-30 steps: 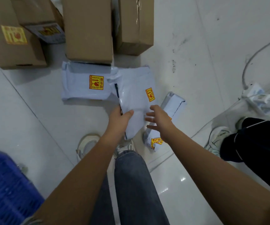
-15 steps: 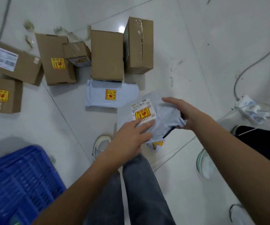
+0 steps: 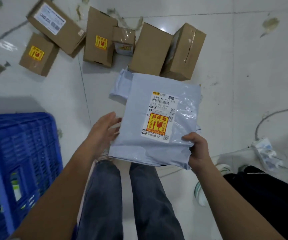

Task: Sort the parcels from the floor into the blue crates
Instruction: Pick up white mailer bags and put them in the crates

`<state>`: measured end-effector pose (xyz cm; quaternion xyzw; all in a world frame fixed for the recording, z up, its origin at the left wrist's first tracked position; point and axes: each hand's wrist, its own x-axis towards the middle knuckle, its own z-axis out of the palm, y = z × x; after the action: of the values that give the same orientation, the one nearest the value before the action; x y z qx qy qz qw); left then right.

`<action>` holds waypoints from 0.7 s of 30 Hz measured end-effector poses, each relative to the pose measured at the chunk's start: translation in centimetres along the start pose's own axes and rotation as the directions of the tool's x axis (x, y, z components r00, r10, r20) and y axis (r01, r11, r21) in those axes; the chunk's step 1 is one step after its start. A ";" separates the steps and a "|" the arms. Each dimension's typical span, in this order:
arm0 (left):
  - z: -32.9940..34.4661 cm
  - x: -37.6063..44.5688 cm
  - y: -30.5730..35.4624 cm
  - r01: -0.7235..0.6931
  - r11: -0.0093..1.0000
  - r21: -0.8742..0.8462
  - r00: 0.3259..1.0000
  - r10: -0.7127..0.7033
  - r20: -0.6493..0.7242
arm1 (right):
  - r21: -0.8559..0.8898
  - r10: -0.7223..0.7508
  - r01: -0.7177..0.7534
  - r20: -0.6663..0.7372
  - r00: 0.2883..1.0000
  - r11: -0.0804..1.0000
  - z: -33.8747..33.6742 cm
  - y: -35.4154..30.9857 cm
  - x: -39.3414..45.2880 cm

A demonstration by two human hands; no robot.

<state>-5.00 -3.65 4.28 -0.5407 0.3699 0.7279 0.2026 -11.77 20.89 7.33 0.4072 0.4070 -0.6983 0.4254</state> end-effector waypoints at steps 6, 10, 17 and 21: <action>-3.0 -1.0 1.5 -0.102 0.994 -0.026 0.994 0.102 0.024 | -0.228 0.110 -0.108 -0.003 0.994 0.968 5.7 2.0 1.0; -6.8 -2.0 1.2 -0.158 0.974 -0.165 0.987 0.160 -0.002 | -0.504 -0.029 -0.006 -0.062 0.998 0.864 10.3 2.6 2.4; -13.6 -6.8 -0.8 -0.224 0.921 -0.319 0.974 0.206 -0.091 | -0.807 -0.169 0.115 0.019 0.985 0.579 17.7 6.0 4.3; -18.5 -10.2 -2.1 -0.305 0.870 -0.387 0.952 0.274 -0.133 | -0.861 -0.253 0.195 0.080 0.964 0.470 21.7 9.7 4.1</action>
<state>11.65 -15.22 10.49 -0.5358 0.2958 0.7899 -0.0384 -8.86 -3.00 8.75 0.1044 0.7622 -0.4392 0.4640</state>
